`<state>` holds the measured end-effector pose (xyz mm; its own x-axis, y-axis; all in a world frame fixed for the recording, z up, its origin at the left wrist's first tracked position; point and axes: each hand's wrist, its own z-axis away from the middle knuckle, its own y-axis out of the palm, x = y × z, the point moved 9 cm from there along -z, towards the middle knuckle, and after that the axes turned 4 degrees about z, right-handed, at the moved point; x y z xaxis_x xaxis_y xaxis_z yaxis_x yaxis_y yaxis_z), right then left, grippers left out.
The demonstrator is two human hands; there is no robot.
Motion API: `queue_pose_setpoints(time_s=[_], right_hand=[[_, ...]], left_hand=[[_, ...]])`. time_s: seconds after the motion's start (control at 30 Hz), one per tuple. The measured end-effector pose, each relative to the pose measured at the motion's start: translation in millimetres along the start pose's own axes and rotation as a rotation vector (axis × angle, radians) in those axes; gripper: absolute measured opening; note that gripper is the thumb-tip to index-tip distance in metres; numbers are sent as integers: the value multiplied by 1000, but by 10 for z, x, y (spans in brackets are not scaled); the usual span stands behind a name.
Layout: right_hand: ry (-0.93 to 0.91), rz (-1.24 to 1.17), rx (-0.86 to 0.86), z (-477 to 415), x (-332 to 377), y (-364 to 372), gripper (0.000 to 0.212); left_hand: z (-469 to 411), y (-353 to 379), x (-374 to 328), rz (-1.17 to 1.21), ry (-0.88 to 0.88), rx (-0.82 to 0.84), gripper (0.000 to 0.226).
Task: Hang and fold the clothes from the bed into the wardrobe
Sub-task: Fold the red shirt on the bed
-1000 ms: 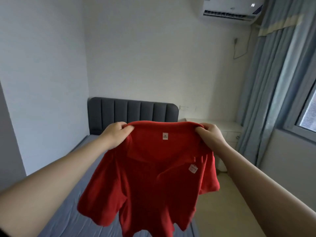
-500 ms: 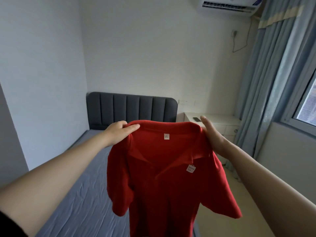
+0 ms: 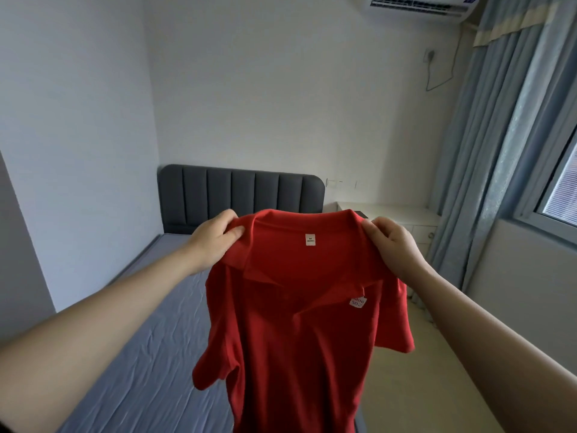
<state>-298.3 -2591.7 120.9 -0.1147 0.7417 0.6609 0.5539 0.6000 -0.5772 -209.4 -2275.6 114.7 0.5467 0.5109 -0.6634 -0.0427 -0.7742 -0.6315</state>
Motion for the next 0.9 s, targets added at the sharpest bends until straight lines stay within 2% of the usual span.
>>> queue_pose_setpoints(time_s=[0.1, 0.2, 0.27, 0.33, 0.4, 0.43, 0.57, 0.7, 0.83, 0.9], right_hand=[[-141, 193, -101, 27, 97, -118, 36], [-144, 306, -100, 42, 18, -139, 38], [-130, 330, -95, 71, -95, -140, 38], [-109, 330, -89, 106, -211, -139, 39], [-87, 319, -79, 145, -303, -134, 40], [-77, 312, -74, 178, -343, -121, 40], [-76, 290, -55, 304, -416, -44, 42], [-102, 291, -20, 365, -442, 0, 51], [-67, 267, 25, 444, -674, -12, 55], [-43, 237, 77, 508, -824, 33, 49]], left_hand=[[44, -41, -35, -107, 72, -58, 31], [74, 27, 12, -128, 36, -18, 44], [115, 108, 55, -100, -22, 64, 54], [170, 232, 159, 16, -127, 216, 58], [221, 353, 294, 59, -228, 338, 55], [230, 387, 331, 36, -244, 346, 52], [187, 423, 423, 28, -173, 198, 38], [272, 403, 487, -99, -78, 19, 49], [330, 451, 617, -163, -116, 47, 73], [351, 530, 637, -175, -108, 118, 72]])
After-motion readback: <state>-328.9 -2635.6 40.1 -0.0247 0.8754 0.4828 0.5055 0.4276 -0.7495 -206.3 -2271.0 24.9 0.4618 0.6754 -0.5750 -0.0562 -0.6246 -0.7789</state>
